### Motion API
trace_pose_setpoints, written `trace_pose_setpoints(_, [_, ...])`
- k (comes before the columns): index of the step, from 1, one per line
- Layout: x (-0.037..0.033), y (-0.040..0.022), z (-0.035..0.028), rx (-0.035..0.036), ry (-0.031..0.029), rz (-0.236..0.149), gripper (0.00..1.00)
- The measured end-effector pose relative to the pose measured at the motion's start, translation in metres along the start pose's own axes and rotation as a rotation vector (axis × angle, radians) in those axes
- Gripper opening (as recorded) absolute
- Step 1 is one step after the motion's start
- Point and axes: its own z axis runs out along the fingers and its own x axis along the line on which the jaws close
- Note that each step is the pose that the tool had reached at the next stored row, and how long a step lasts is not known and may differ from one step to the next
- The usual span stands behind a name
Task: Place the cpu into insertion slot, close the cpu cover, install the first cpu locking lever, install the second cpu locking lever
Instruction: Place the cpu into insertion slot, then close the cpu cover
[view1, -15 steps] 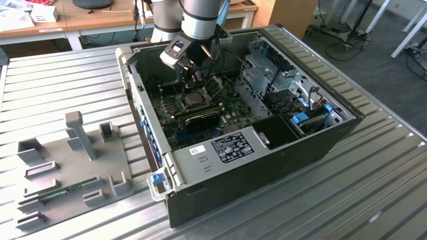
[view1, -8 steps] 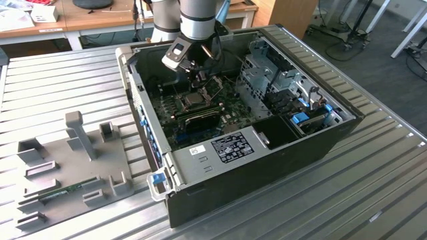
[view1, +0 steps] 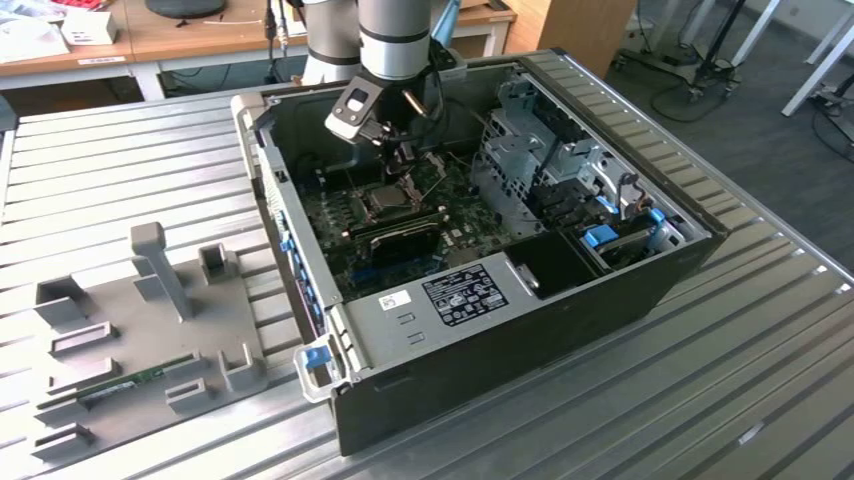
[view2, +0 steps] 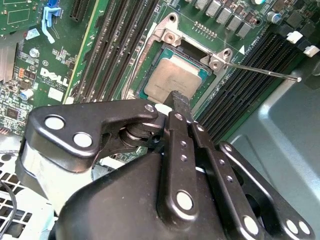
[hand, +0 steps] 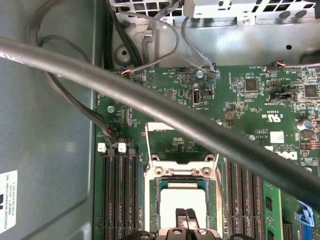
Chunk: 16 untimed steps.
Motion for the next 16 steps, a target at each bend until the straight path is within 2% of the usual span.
trace_pose_setpoints(7, [0.0,-0.0002,0.0026,0.0001,-0.0001,0.0,0.11])
trace_pose_setpoints(16, [0.0,-0.0001,0.001,0.0,0.0,0.0,0.11])
